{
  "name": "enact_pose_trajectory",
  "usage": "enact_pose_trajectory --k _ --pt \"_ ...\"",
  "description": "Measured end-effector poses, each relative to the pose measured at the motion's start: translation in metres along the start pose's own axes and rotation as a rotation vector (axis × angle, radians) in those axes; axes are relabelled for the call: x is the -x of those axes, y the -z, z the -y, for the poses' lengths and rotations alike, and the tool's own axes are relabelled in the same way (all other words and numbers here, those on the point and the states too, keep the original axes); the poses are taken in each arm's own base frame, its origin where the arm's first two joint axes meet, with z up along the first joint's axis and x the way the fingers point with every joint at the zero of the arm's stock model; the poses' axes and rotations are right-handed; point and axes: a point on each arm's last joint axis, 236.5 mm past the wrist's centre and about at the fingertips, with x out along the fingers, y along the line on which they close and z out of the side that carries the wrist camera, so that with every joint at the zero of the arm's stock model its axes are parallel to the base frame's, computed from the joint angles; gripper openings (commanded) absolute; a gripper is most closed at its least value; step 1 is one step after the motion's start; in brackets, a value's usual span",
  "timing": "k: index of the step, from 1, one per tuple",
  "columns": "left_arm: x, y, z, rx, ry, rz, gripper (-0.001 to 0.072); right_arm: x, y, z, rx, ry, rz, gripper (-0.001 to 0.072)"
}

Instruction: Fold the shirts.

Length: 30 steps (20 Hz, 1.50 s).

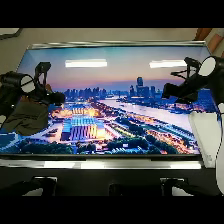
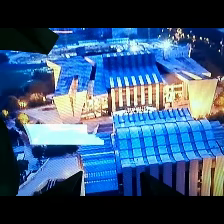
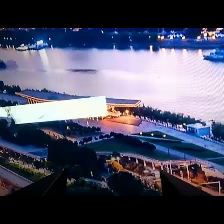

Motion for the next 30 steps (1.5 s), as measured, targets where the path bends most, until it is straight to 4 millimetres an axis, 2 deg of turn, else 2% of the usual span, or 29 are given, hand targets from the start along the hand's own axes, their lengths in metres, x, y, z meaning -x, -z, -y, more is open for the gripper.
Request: enact_pose_trajectory --k 15,23,30 --pt "-0.002 -0.002 0.0 0.001 0.001 0.006 0.0437 0.0 -0.002 0.0 0.0 -0.001 0.006 0.0662" --pt "0.001 -0.063 0.011 0.02 0.044 0.262 0.0436 0.004 -0.046 -0.009 -0.011 -0.04 0.195 0.0675" --pt "0.01 -0.082 0.029 0.011 0.08 0.349 0.0445 0.004 -0.056 -0.008 0.018 -0.031 0.233 0.069"
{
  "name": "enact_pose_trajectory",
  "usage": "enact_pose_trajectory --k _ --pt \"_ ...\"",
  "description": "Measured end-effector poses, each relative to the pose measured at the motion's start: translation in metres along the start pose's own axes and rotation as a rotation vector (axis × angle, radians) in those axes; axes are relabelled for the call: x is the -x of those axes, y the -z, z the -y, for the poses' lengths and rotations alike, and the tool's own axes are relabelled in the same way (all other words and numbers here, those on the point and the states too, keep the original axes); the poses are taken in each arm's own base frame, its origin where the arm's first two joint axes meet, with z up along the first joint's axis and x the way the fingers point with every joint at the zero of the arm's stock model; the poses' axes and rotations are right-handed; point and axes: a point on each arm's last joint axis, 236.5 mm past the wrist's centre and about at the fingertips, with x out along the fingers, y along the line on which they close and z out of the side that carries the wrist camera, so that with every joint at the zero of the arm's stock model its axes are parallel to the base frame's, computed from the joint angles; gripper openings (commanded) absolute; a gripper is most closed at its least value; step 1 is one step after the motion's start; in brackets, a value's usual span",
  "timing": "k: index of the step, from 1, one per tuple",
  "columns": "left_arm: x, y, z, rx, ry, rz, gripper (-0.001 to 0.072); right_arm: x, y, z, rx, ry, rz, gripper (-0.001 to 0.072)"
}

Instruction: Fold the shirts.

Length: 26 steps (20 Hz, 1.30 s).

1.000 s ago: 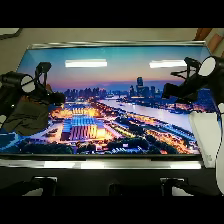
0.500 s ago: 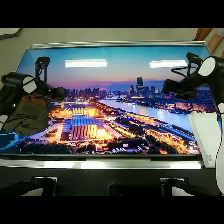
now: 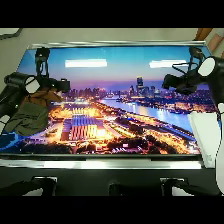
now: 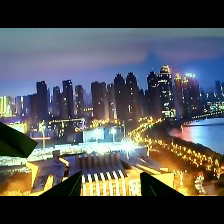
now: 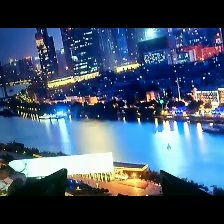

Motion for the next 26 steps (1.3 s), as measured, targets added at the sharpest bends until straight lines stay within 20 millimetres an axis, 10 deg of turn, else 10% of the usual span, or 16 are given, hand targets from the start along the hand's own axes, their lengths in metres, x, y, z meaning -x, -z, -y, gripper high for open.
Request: enact_pose_trajectory --k 2,4,8,12,19,26 --pt "0.002 -0.001 0.001 -0.002 0.002 0.005 0.071 -0.002 0.003 0.002 0.017 0.006 -0.014 0.069" --pt "0.006 0.0 -0.013 -0.047 -0.051 -0.008 0.0713 -0.006 0.008 0.003 0.037 0.012 -0.042 0.0689" --pt "0.024 0.027 -0.131 0.115 -0.321 -0.136 0.0714 -0.019 0.021 0.007 0.053 0.02 -0.109 0.0688" --pt "0.031 0.104 -0.221 0.551 -0.339 -0.314 0.0715 -0.03 0.029 0.001 0.045 -0.011 -0.157 0.068" --pt "0.009 0.186 -0.274 0.962 -0.263 -0.333 0.0714 -0.034 0.035 -0.019 0.052 -0.097 -0.182 0.068" --pt "-0.041 0.199 -0.286 1.051 -0.217 -0.24 0.0617 -0.032 0.039 -0.026 0.06 -0.132 -0.198 0.0681"
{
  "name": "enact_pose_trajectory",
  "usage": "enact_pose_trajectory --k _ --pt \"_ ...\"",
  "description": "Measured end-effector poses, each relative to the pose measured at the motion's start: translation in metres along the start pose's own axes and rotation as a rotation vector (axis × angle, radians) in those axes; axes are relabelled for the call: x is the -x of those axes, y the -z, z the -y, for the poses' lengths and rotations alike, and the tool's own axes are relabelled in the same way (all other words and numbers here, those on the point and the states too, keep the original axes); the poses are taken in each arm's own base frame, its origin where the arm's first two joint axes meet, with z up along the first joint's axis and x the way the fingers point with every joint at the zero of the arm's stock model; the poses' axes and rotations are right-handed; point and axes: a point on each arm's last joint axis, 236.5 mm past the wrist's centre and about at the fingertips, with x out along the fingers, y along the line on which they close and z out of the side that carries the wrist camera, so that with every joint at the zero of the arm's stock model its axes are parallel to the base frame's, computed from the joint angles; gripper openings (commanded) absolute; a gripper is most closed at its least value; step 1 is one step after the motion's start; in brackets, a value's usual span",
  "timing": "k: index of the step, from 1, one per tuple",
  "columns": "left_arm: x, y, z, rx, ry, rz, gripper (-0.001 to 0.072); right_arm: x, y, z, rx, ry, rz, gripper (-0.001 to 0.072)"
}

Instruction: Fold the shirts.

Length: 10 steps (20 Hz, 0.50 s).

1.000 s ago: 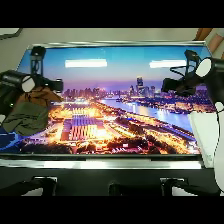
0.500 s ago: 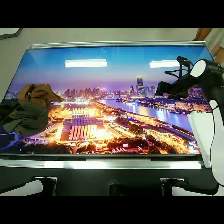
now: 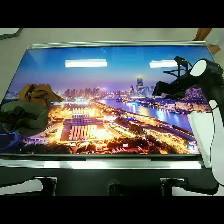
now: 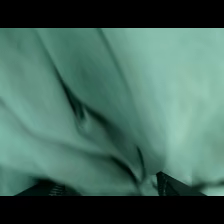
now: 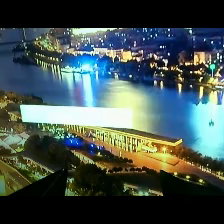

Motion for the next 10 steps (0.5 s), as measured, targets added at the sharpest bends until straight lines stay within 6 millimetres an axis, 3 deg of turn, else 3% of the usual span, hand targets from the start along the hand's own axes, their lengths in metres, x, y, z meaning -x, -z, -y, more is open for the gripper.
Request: enact_pose_trajectory --k 2,4,7,8,10 --pt "-0.011 0.001 -0.003 0.01 -0.001 -0.009 0.0441 0.0 0.005 -0.004 -0.002 -0.015 -0.021 0.0681" --pt "-0.018 0.006 -0.006 0.013 -0.006 -0.034 0.0031 0.0 0.011 -0.007 -0.004 -0.03 -0.048 0.0681" --pt "-0.015 0.016 -0.005 -0.002 -0.007 -0.083 0.0028 0.001 0.021 -0.012 -0.006 -0.051 -0.09 0.068" --pt "-0.007 0.016 0.002 -0.021 0.011 -0.091 0.0028 0.003 0.024 -0.014 -0.006 -0.056 -0.101 0.068" --pt "0.024 -0.001 0.028 -0.063 0.08 -0.023 0.0028 0.008 0.029 -0.016 0.002 -0.06 -0.112 0.0679"
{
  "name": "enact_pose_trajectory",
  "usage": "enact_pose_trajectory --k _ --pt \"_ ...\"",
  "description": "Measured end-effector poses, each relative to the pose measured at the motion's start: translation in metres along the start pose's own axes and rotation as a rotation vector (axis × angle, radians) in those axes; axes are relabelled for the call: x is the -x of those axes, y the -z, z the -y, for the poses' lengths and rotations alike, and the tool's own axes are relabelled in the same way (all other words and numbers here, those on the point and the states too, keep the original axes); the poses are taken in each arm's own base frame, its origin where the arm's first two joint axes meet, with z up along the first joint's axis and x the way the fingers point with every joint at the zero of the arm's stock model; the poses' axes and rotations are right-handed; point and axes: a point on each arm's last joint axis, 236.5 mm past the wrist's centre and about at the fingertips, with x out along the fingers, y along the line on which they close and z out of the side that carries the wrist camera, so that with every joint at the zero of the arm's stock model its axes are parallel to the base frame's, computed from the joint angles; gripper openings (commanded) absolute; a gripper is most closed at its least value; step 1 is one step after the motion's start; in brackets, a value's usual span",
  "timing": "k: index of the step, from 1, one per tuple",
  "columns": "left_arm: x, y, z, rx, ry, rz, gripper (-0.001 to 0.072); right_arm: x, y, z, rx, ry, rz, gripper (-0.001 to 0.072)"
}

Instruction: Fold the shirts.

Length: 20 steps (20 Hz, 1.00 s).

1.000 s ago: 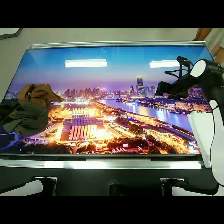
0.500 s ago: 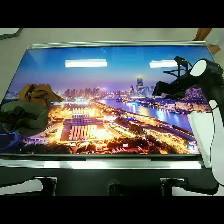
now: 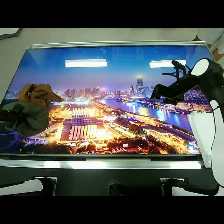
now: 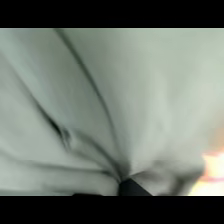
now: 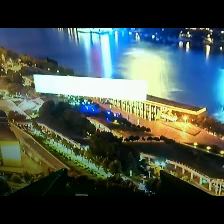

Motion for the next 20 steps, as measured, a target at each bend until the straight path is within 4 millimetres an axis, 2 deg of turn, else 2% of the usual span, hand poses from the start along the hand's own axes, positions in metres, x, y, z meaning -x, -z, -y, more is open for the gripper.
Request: enact_pose_trajectory --k 2,3,5,6,7,9,11,13,15,16,19,20 --pt "0.047 -0.021 0.043 -0.048 0.105 0.128 0.0028 0.008 0.002 -0.003 0.012 -0.001 0.009 0.0679" --pt "0.077 -0.026 0.074 -0.075 0.184 0.206 0.0028 0.012 0.002 -0.004 0.017 -0.001 0.018 0.0679" --pt "0.145 -0.019 0.139 -0.149 0.351 0.347 0.0028 0.021 0.003 -0.007 0.029 -0.002 0.04 0.0679" --pt "0.177 -0.004 0.168 -0.199 0.428 0.394 0.0028 0.025 0.003 -0.008 0.033 -0.002 0.049 0.0679" --pt "0.207 0.021 0.198 -0.262 0.51 0.42 0.0028 0.029 0.004 -0.01 0.038 -0.001 0.059 0.0679" --pt "0.255 0.082 0.243 -0.392 0.657 0.428 0.0028 0.04 0.006 -0.012 0.05 0.005 0.08 0.0678" --pt "0.279 0.145 0.269 -0.516 0.765 0.379 0.0028 0.052 0.007 -0.012 0.062 0.019 0.109 0.0678" --pt "0.285 0.207 0.286 -0.62 0.85 0.283 0.0028 0.066 0.01 -0.011 0.074 0.042 0.139 0.0678" --pt "0.268 0.264 0.294 -0.704 0.88 0.149 0.0028 0.082 0.012 -0.008 0.086 0.076 0.178 0.0679" --pt "0.253 0.289 0.295 -0.734 0.876 0.078 0.0028 0.09 0.014 -0.006 0.092 0.096 0.197 0.0679" --pt "0.185 0.368 0.283 -0.839 0.784 -0.154 0.003 0.111 0.02 0.003 0.103 0.158 0.237 0.0679" --pt "0.159 0.394 0.276 -0.87 0.735 -0.23 0.0139 0.115 0.022 0.005 0.104 0.174 0.241 0.0678"
